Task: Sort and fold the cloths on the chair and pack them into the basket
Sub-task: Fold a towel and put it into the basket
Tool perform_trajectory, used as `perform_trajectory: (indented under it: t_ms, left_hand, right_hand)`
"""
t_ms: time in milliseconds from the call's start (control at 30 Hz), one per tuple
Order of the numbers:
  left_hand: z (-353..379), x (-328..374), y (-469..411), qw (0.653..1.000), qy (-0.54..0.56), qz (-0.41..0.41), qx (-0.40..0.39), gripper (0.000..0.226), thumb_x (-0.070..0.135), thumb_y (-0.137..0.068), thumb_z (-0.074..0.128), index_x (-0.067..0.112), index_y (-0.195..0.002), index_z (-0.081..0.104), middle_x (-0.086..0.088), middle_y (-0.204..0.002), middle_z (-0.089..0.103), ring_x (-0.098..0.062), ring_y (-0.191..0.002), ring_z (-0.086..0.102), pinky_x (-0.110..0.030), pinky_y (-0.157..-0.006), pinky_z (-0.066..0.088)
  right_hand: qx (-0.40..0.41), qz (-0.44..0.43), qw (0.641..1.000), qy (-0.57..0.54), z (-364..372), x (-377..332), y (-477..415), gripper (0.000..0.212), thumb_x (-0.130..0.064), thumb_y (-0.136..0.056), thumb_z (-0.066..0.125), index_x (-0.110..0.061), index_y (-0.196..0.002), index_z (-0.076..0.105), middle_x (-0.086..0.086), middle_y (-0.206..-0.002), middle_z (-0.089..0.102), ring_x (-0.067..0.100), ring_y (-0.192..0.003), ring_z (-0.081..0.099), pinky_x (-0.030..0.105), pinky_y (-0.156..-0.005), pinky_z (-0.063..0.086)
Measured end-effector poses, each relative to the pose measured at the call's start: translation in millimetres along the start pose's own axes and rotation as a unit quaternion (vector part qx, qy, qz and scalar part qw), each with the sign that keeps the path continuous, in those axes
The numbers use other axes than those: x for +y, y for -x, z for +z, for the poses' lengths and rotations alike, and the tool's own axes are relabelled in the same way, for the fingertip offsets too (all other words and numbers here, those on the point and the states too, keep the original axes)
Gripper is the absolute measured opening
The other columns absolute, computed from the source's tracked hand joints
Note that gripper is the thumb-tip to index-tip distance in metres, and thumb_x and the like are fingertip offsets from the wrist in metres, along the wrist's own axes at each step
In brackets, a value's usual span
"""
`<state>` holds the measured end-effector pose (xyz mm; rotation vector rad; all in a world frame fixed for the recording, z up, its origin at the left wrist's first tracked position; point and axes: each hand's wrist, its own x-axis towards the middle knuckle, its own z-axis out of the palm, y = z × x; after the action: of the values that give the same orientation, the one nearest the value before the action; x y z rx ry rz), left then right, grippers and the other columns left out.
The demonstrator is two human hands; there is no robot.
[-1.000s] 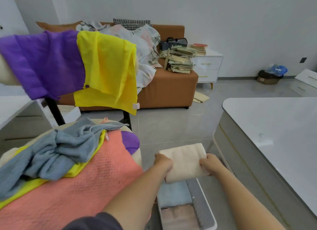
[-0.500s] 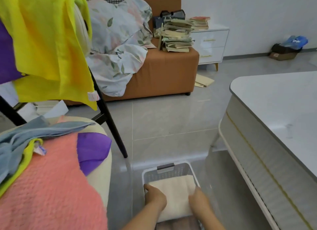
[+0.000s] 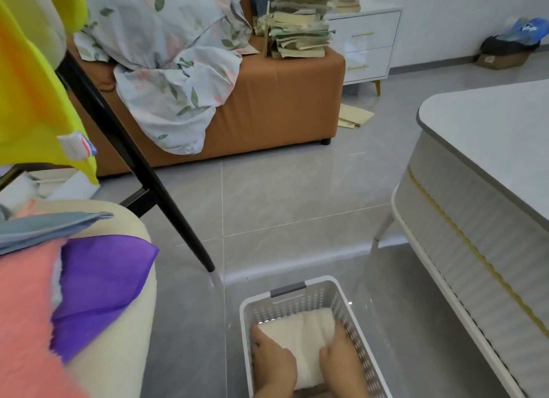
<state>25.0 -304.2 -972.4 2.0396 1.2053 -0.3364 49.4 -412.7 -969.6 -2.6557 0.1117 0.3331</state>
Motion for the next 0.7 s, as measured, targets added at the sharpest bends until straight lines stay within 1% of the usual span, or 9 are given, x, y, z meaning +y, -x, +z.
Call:
perform_trajectory:
  t_ms: [67,133,200,233,300,367,533,600,700]
  left_hand:
    - [4.9,-4.6,2.6,1.000,-0.023,0.008,-0.002,0.079,0.011,-0.087,0.051,0.014,-0.147,0.001,-0.012,-0.142,0.038,-0.028,-0.125,0.044,-0.039,-0.105,0.037]
    - [7.6,-14.4,13.5,0.998,-0.060,-0.008,-0.025,0.081,0.013,-0.089,0.048,0.017,-0.149,-0.007,-0.012,-0.143,0.037,-0.027,-0.126,0.045,-0.037,-0.105,0.037]
    - [11.7,-24.3,20.2,0.995,-0.082,-0.016,-0.055,0.079,0.017,-0.093,0.045,0.025,-0.149,-0.010,-0.012,-0.142,0.038,-0.024,-0.125,0.047,-0.034,-0.102,0.038]
    - [13.5,-28.6,21.9,0.995,-0.077,-0.017,-0.060,0.073,0.020,-0.096,0.041,0.028,-0.150,-0.008,-0.012,-0.142,0.039,-0.024,-0.124,0.047,-0.033,-0.102,0.039]
    - [13.3,-33.3,25.0,0.993,-0.098,-0.022,-0.067,0.062,0.022,-0.099,0.033,0.031,-0.150,0.000,-0.012,-0.142,0.037,-0.025,-0.125,0.047,-0.033,-0.103,0.039]
    - [11.5,-35.6,29.5,0.987,-0.131,-0.009,-0.089,0.057,0.015,-0.096,0.032,0.028,-0.147,0.011,-0.014,-0.138,0.039,-0.026,-0.120,0.048,-0.033,-0.098,0.041]
    - [8.1,-42.4,41.3,0.975,-0.171,0.010,-0.143,0.050,0.008,-0.092,0.036,0.020,-0.139,0.023,-0.017,-0.128,0.043,-0.027,-0.109,0.051,-0.031,-0.087,0.044]
    - [7.9,-40.1,42.8,0.968,-0.191,-0.008,-0.165,0.056,0.009,-0.091,0.040,0.021,-0.142,0.018,-0.018,-0.131,0.041,-0.027,-0.112,0.051,-0.031,-0.090,0.044]
    - [8.6,-36.1,45.1,0.947,-0.245,-0.055,-0.201,0.086,0.015,-0.088,0.057,0.017,-0.147,-0.006,-0.018,-0.141,0.032,-0.025,-0.124,0.044,-0.029,-0.095,0.041]
  right_hand:
    - [-0.066,0.032,0.997,-0.037,-3.2,0.3,7.4,0.078,-0.021,-0.088,0.050,-0.012,-0.150,0.004,0.010,-0.157,0.019,0.022,-0.143,0.023,0.025,-0.114,0.013]
    - [-0.077,0.036,0.996,-0.024,-3.8,4.1,21.8,0.078,-0.022,-0.089,0.049,-0.012,-0.150,0.001,0.010,-0.155,0.024,0.021,-0.140,0.030,0.026,-0.113,0.019]
    - [-0.048,0.027,0.997,0.050,-7.2,8.9,32.2,0.086,-0.020,-0.080,0.062,0.000,-0.148,0.013,0.018,-0.147,0.038,0.027,-0.132,0.044,0.026,-0.115,0.012]
    - [-0.021,0.023,0.997,0.069,-12.8,11.3,35.5,0.088,-0.020,-0.079,0.065,0.004,-0.147,0.016,0.020,-0.145,0.039,0.031,-0.131,0.045,0.027,-0.116,0.006]
    - [-0.076,0.020,0.996,0.041,-20.3,14.1,44.5,0.074,-0.019,-0.094,0.047,-0.009,-0.151,0.000,0.012,-0.152,0.028,0.028,-0.139,0.033,0.032,-0.116,0.010]
    - [-0.163,0.023,0.986,0.021,-18.6,24.0,49.3,0.065,-0.020,-0.098,0.037,-0.021,-0.151,0.000,0.015,-0.149,0.034,0.028,-0.134,0.038,0.038,-0.113,0.026]
    - [-0.197,0.029,0.979,0.046,-11.3,38.1,56.8,0.070,-0.017,-0.094,0.043,-0.019,-0.151,0.001,0.015,-0.149,0.035,0.027,-0.135,0.037,0.031,-0.109,0.028]
    - [-0.210,0.043,0.975,0.057,-2.6,41.9,53.3,0.071,-0.016,-0.092,0.044,-0.018,-0.150,0.002,0.016,-0.149,0.034,0.027,-0.135,0.038,0.032,-0.111,0.029]
    - [-0.225,0.051,0.968,0.097,0.5,42.2,51.7,0.067,-0.014,-0.095,0.040,-0.016,-0.151,0.003,0.014,-0.153,0.025,0.026,-0.139,0.031,0.032,-0.114,0.022]
